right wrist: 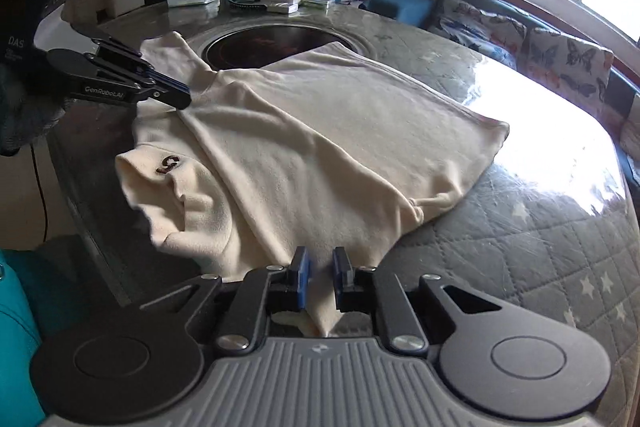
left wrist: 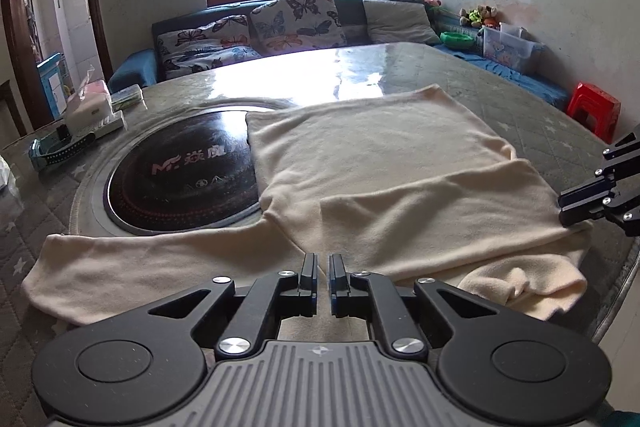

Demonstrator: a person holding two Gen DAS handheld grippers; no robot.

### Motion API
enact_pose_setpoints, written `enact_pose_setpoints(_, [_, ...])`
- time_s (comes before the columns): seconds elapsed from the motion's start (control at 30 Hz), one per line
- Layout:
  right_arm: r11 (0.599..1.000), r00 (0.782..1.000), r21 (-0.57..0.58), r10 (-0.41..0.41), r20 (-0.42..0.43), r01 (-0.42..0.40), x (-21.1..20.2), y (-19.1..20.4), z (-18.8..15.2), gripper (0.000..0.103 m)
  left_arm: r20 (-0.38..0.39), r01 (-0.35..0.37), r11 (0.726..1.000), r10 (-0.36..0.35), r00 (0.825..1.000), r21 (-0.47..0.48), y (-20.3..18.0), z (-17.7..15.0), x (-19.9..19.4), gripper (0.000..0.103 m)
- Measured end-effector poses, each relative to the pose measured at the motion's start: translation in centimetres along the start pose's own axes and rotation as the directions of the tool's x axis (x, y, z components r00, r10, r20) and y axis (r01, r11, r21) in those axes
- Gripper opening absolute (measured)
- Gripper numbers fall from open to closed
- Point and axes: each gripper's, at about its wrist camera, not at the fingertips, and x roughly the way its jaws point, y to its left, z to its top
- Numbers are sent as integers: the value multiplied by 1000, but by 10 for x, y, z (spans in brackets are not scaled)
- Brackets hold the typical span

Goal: Fold clothes
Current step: 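Grasp the opposite sweatshirt side near the printed number with the left gripper, then fold the held side over onto the body with the left gripper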

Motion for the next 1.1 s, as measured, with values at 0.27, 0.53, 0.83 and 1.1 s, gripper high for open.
enact_pose_setpoints(0.27, [1000, 999, -7, 14, 38, -14, 21, -3, 39, 11, 20, 57, 998, -57, 998, 3, -12, 10, 15, 8])
enact_pose_setpoints(0.53, [994, 993, -27, 109, 43, -108, 67, 18, 84, 11, 10, 70, 997, -70, 997, -36, 4, 2, 19, 8])
enact_pose_setpoints(0.83, [983, 986, -72, 168, 11, -167, 107, 46, 112, 11, 31, -58, 983, 64, 997, -175, 61, -9, -3, 13])
enact_pose_setpoints(1.1, [974, 982, -134, 186, 13, -183, 110, 68, 127, 11, 7, -271, 909, 288, 958, -316, 123, -24, -24, 20])
